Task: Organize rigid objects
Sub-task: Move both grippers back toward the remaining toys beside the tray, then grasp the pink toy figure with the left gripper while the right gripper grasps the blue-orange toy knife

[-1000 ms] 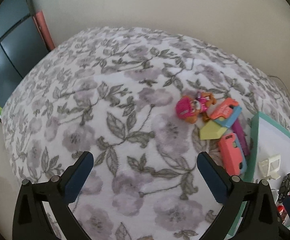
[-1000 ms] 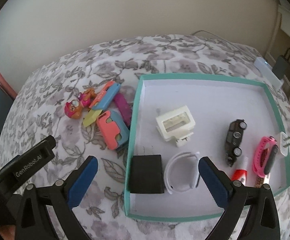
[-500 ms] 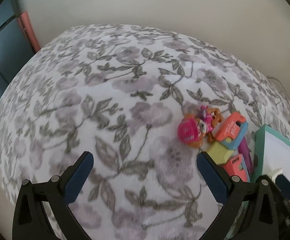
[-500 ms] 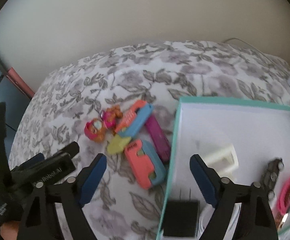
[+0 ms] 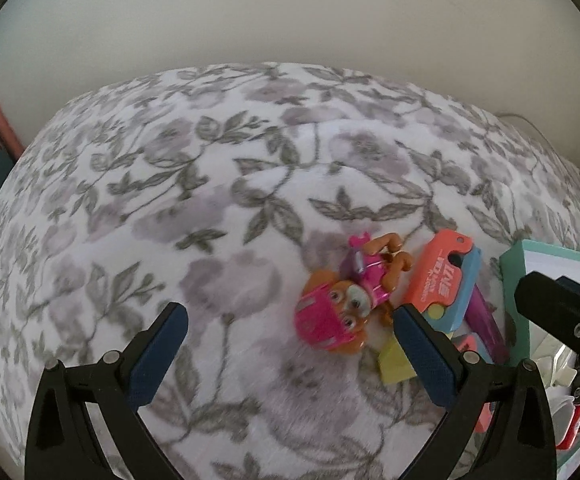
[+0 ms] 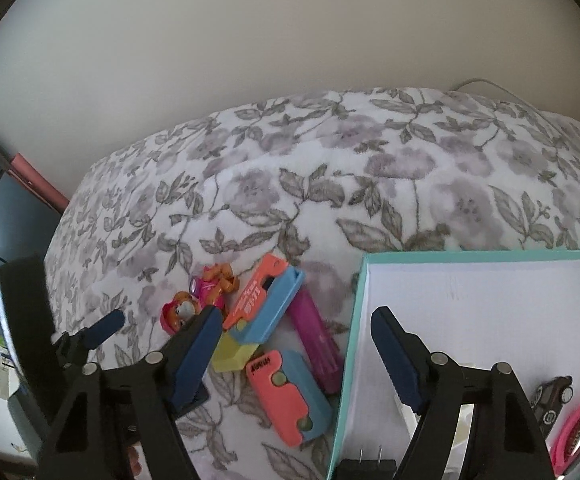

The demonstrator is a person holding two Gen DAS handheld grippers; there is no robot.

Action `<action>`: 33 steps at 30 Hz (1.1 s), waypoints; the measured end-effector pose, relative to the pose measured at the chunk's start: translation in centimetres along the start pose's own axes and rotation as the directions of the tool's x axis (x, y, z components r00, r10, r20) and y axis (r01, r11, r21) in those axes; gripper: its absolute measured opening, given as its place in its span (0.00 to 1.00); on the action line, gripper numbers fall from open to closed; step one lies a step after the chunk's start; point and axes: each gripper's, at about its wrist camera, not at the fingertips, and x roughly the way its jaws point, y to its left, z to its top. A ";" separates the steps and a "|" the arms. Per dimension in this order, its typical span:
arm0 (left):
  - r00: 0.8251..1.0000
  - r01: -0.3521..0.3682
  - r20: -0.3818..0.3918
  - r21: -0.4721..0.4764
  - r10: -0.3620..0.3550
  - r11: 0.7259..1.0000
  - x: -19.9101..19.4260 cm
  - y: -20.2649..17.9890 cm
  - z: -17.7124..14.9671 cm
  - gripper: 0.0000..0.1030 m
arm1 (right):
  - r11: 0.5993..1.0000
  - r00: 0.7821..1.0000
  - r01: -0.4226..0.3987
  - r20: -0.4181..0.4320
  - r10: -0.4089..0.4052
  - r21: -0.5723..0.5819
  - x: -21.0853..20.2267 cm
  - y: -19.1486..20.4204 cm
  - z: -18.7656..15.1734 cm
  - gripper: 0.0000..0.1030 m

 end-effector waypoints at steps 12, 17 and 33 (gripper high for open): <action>0.991 0.130 -0.028 0.008 -0.130 0.991 1.2 -0.6 0.3 0.49 | 1.000 0.999 0.006 -0.034 -0.007 -0.029 1.0 1.0 1.0 0.76; 0.991 0.126 -0.031 -0.020 -0.127 0.992 1.2 0.2 0.1 0.43 | 1.000 0.998 0.001 -0.067 -0.002 -0.024 2.0 1.5 0.8 0.71; 0.996 0.092 0.000 -0.138 -0.093 0.986 1.5 4.6 -0.4 0.43 | 0.998 0.990 0.030 -0.133 -0.038 -0.060 5.8 4.2 0.0 0.37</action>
